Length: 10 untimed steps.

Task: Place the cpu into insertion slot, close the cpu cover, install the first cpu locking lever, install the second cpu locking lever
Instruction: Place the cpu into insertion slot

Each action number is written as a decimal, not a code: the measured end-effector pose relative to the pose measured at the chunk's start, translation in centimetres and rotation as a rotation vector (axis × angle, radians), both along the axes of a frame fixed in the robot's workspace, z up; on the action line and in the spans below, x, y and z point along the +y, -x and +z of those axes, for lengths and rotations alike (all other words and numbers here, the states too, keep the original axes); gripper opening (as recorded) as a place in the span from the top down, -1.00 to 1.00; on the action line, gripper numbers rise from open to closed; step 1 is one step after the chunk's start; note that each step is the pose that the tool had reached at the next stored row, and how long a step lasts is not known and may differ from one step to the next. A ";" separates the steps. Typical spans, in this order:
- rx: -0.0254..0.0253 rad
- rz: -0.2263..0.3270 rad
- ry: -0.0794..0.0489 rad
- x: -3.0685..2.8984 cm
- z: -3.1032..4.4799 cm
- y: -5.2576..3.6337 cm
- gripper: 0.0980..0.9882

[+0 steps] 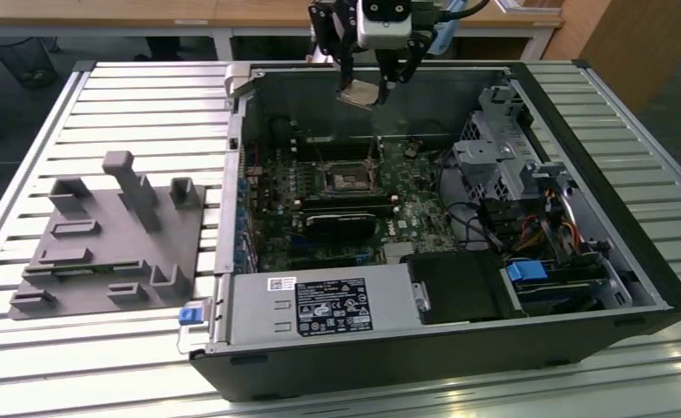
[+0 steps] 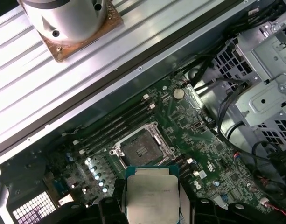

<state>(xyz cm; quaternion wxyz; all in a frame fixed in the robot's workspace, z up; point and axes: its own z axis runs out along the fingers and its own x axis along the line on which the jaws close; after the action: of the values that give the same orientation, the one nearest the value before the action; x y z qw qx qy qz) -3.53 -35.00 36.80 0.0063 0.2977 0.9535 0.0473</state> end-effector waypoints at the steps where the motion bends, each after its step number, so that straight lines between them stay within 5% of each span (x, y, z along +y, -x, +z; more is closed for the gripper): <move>1: -0.0001 -0.014 0.000 0.00 -0.02 0.00 0.00; 10: 0.0000 -0.148 0.000 0.00 -0.12 0.00 0.00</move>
<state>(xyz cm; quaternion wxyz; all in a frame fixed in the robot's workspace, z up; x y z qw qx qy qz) -3.53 -35.00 36.69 0.0098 0.3673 0.9289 0.0467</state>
